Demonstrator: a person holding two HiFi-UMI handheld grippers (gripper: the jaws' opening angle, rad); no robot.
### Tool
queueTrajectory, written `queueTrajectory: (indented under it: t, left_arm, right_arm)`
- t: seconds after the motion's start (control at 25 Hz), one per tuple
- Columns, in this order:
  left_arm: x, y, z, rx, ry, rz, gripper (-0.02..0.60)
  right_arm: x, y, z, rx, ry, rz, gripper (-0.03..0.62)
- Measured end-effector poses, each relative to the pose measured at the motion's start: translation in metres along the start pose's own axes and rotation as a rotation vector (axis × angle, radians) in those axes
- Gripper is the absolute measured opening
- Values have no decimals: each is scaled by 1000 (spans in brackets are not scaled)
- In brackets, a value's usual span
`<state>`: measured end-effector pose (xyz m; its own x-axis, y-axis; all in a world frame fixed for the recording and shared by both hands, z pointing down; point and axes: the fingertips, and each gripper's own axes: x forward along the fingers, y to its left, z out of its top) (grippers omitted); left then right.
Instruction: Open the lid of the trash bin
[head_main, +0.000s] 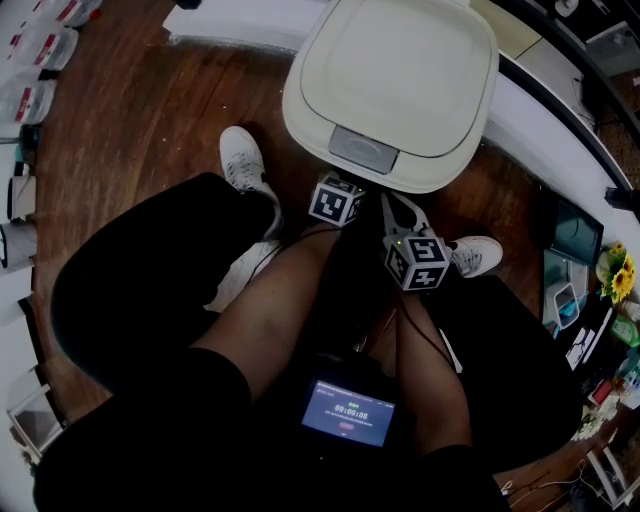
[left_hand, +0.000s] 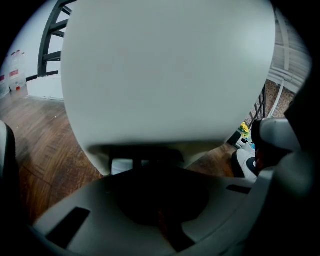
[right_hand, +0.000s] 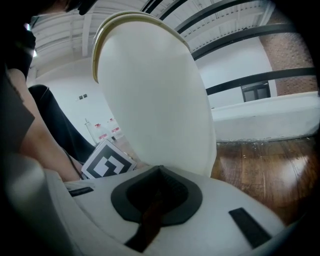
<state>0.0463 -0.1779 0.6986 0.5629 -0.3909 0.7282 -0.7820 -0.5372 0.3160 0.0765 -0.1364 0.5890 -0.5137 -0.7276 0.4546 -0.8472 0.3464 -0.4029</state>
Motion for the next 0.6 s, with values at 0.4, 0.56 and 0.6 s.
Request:
queueTrajectory:
  t: [0.4,0.56,0.6]
  left_arm:
    - [3,1,-3,0,10,-4,17]
    - [4,3,-7,0,31,6,18]
    - [3,2,-5,1,31,5,18]
  right_arm:
    - [1,1,-1,-13,3,4,4]
    - [1,1,1,-7,4,1,5]
    - [1,1,1,-7,3,2,5]
